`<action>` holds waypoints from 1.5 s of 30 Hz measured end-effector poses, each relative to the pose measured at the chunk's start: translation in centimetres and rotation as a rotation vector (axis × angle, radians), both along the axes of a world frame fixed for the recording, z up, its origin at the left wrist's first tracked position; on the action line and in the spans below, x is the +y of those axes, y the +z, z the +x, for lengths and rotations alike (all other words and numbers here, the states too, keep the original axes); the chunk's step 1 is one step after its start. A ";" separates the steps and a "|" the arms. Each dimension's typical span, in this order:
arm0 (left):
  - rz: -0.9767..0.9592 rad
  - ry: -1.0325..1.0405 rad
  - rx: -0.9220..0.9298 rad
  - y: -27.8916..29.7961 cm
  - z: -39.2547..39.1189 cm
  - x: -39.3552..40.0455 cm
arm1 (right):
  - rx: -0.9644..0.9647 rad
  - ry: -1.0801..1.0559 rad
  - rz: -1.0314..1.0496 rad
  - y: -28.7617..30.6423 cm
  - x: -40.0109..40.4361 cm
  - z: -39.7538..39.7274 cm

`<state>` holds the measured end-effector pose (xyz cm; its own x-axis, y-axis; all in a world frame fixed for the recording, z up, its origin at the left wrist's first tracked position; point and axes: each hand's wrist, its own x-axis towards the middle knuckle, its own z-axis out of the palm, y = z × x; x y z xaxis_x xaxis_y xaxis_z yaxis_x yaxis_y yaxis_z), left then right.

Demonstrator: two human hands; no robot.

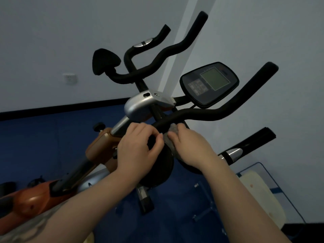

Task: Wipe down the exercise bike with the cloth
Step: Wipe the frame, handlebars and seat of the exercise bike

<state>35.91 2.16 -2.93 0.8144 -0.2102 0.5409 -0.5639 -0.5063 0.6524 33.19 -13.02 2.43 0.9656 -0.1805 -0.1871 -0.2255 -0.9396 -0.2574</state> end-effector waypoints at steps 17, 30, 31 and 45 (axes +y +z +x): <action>0.083 -0.026 -0.061 0.4 0.0 0.6 | -0.174 -0.042 -0.022 -2.2 1.5 -1.4; 0.194 -0.270 0.019 3.4 -1.3 -3.7 | -0.578 -0.084 -0.274 1.6 -7.8 -10.9; 0.185 -0.271 0.023 3.4 -1.3 -3.6 | -0.620 -0.076 -0.258 0.6 -7.4 -10.9; 0.157 -0.249 0.005 3.4 -1.3 -3.5 | -0.810 0.093 -0.665 -1.3 -10.8 -10.1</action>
